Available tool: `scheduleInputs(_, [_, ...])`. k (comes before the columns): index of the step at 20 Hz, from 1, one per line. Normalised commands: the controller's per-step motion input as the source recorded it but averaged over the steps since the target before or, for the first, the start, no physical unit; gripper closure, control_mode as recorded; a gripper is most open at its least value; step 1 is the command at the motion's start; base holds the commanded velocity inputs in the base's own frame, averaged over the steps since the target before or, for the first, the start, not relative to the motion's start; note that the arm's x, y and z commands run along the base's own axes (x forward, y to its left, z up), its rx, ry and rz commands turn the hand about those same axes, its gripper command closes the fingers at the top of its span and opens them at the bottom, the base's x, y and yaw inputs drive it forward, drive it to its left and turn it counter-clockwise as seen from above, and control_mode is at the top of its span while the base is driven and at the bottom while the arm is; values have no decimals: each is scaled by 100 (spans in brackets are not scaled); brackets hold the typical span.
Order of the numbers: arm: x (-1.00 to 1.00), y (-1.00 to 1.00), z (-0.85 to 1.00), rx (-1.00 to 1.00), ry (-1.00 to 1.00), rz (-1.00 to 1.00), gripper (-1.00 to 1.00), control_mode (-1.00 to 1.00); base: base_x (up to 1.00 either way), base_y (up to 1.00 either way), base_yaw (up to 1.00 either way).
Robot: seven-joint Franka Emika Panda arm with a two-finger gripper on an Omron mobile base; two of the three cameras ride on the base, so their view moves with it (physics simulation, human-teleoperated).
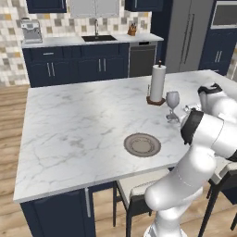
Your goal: Retrieve the wine glasses from the counter and place one next to each plate.
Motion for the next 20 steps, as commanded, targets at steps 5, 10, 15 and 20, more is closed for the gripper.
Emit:
scheduleInputs(5, [23, 0, -36, 1, -19, 7, 100, -100, 0, 0, 0])
scheduleInputs(10, [30, 0, -28, -9, -33, 14, 100, -100, 0, 0, 0])
scheduleInputs(15, [23, 5, -25, -20, -5, 2, 100, -100, 0, 0, 0])
scheduleInputs(20, [12, 22, -27, -15, 0, -5, 100, -100, 0, 0, 0])
